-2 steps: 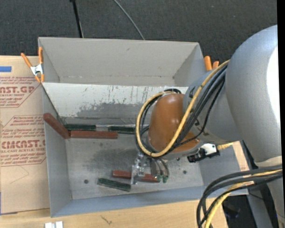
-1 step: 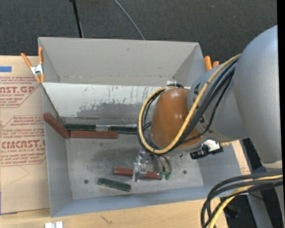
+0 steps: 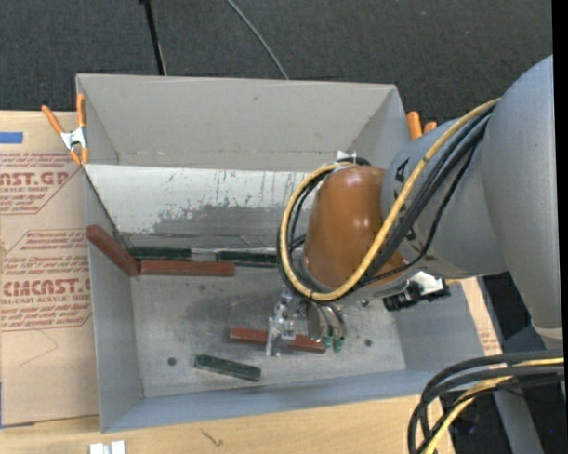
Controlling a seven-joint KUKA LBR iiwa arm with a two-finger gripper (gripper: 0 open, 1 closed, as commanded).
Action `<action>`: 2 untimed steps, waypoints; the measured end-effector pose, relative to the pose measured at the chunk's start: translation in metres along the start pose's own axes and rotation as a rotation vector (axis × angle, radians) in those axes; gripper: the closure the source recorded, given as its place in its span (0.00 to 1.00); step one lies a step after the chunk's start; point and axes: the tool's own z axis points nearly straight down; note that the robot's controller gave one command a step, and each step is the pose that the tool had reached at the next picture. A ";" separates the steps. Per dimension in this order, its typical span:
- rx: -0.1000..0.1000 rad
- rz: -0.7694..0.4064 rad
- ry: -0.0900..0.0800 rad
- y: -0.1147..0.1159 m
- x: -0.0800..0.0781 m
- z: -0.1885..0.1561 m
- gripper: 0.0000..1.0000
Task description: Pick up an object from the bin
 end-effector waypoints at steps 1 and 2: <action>0.000 0.000 -0.001 0.000 0.000 -0.011 1.00; 0.000 0.000 -0.001 0.000 0.000 -0.020 1.00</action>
Offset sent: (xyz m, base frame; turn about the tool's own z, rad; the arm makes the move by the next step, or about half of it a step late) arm 0.0002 0.0000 0.0016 0.0000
